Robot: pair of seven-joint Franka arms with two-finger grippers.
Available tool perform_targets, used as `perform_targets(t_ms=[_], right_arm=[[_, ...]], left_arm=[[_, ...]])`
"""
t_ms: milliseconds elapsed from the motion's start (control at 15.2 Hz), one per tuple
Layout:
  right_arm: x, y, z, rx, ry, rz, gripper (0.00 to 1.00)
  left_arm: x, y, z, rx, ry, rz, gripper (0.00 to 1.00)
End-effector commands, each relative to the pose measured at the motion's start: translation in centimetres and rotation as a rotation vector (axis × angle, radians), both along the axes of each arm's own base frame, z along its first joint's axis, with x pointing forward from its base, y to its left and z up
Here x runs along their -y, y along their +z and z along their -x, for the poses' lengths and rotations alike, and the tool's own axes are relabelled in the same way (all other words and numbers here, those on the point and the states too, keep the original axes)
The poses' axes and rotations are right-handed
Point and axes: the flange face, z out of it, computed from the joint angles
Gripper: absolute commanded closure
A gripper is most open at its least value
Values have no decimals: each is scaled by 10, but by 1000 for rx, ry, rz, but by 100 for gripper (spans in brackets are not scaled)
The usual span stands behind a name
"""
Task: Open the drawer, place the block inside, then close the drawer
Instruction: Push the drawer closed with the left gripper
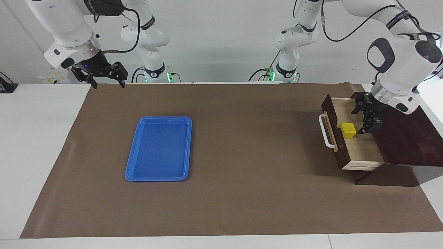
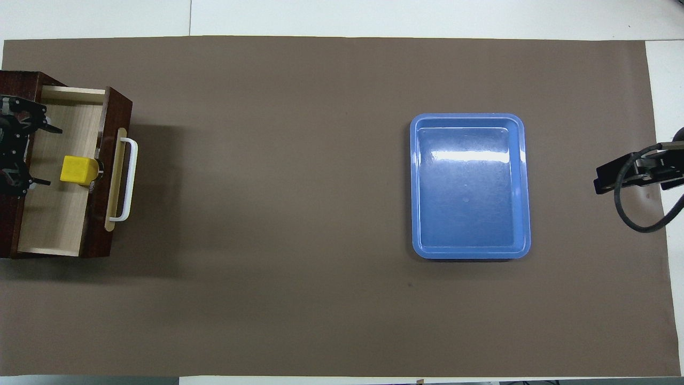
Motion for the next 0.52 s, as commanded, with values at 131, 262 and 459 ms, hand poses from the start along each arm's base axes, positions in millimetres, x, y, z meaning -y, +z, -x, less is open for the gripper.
perform_targets(t_ms=[131, 262, 459], right_arm=[[0, 3, 7, 4, -14, -1, 0], [-2, 2, 6, 5, -12, -2, 0], [-2, 2, 6, 9, -10, -3, 0]], left_arm=[[67, 2, 7, -7, 48, 5, 0], [89, -18, 18, -9, 33, -3, 0], [97, -42, 27, -14, 39, -9, 0]])
